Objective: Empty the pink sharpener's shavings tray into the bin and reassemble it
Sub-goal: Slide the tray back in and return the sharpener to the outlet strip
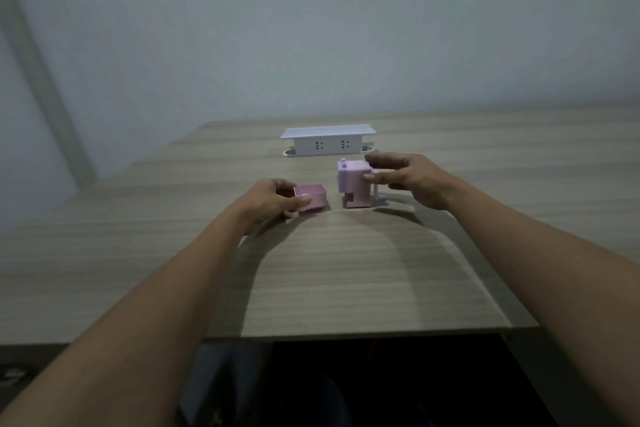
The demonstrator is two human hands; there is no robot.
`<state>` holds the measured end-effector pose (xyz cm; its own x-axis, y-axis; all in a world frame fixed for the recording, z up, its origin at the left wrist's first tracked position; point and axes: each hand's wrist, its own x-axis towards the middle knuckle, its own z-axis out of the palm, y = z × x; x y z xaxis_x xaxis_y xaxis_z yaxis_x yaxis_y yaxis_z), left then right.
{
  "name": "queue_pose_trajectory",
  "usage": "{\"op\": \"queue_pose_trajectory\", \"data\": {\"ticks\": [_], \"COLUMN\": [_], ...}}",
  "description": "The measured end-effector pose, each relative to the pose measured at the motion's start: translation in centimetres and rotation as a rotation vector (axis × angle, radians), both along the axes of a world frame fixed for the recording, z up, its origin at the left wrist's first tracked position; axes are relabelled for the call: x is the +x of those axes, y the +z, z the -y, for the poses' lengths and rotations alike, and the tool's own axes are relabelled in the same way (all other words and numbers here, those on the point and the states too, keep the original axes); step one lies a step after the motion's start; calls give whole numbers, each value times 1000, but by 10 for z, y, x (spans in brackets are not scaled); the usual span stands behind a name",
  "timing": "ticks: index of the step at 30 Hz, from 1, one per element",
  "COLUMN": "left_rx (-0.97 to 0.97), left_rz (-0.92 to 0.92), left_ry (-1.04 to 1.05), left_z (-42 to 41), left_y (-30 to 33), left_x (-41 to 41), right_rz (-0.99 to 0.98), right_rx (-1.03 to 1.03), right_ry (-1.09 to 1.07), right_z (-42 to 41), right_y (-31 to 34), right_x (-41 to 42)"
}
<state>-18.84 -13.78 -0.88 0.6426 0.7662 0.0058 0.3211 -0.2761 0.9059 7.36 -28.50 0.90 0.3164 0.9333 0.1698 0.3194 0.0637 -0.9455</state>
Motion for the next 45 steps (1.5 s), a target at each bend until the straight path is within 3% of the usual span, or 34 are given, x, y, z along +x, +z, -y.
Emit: {"op": "queue_pose_trajectory", "data": {"ticks": [28,38,45], "left_rx": [-1,-73,3], "left_rz": [71,208,211], "left_ry": [-98,-131,-130], "left_z": [21,0,-45], "left_y": [-6,-5,11], "left_x": [68,89,121], "right_rz": [-121,-168,-175], "right_rx": [179,103,140], "right_ry": [28,32,13], "right_z": [-13,-30,-77], "right_y": [-38,-28,-16], "right_x": [4,17,47]}}
